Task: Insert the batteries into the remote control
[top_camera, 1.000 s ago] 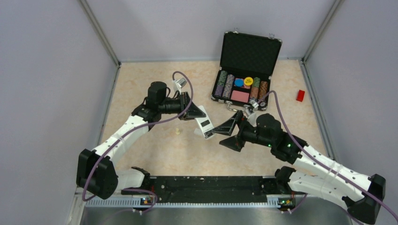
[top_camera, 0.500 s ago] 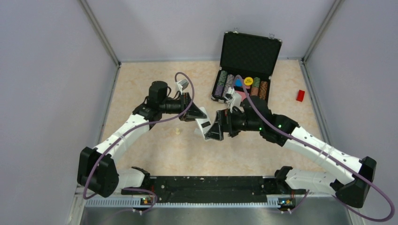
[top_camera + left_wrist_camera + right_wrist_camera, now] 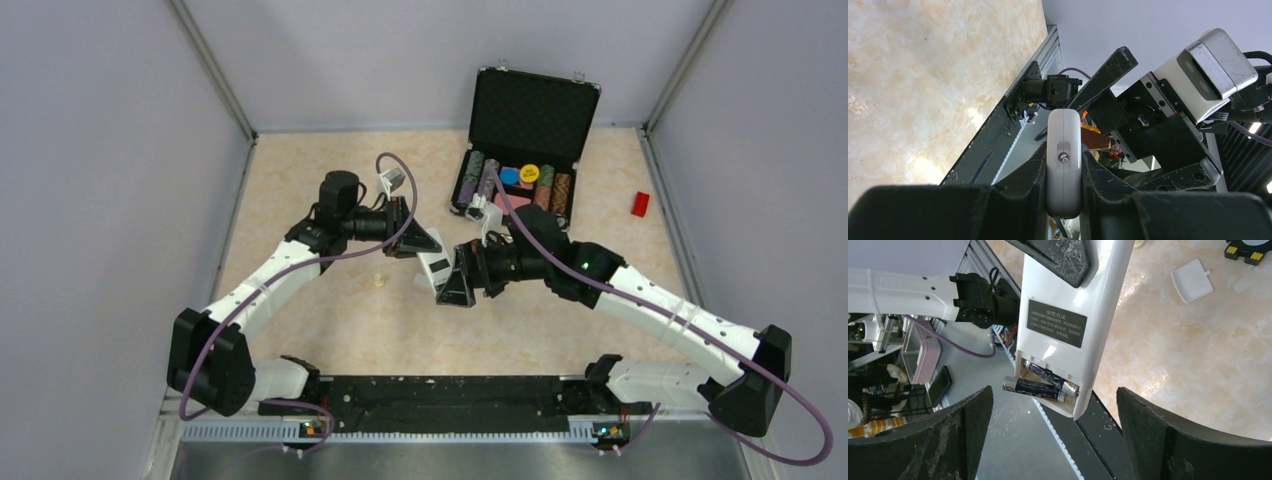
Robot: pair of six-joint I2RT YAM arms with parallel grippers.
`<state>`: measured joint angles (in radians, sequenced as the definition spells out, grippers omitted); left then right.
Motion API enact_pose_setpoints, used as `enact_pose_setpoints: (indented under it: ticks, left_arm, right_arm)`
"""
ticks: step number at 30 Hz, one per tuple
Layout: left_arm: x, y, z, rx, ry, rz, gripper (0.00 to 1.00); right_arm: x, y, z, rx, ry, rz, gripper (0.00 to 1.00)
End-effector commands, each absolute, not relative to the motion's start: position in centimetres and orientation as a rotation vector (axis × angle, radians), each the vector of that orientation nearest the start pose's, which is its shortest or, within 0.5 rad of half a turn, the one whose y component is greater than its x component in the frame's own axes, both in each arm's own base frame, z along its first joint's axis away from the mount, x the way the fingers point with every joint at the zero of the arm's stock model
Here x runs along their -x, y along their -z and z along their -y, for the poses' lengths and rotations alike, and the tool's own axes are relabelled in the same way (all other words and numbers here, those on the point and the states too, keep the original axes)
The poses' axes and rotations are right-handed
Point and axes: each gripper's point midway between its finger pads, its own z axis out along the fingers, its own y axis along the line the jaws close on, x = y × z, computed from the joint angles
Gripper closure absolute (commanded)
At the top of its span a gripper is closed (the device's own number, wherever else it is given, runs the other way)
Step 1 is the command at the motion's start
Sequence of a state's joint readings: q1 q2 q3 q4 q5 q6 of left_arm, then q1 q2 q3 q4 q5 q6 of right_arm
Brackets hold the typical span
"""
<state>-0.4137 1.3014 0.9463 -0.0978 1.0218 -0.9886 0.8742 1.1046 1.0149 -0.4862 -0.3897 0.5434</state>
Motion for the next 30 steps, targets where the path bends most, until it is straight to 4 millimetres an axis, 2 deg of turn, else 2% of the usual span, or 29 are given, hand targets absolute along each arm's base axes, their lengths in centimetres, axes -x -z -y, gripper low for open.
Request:
enact_pose_setpoints:
  ticks: [1,11,18,30]
  left_arm:
    - [-21.9,-28.1,27.9,-0.241,1.823,-2.223,1.00]
    - [-21.7,-28.0,27.8,-0.235,1.818,-2.229,1.00]
    - [-21.7,-28.0,27.7,-0.232,1.816,-2.231,1.00]
    - [-21.5,-28.0,27.7,-0.234,1.819,-2.230,1.00]
  right_arm:
    - [-14.8,-24.2,-30.9,0.613,-1.217,-2.233,0.09]
    - [-15.3,-23.9,-31.3,0.575,-1.223,-2.241,0.11]
    - [-15.3,-22.7,-31.4,0.551,-1.216,-2.288,0.22]
    - [-15.2,-22.5,-31.2,0.530,-1.214,-2.306,0.40]
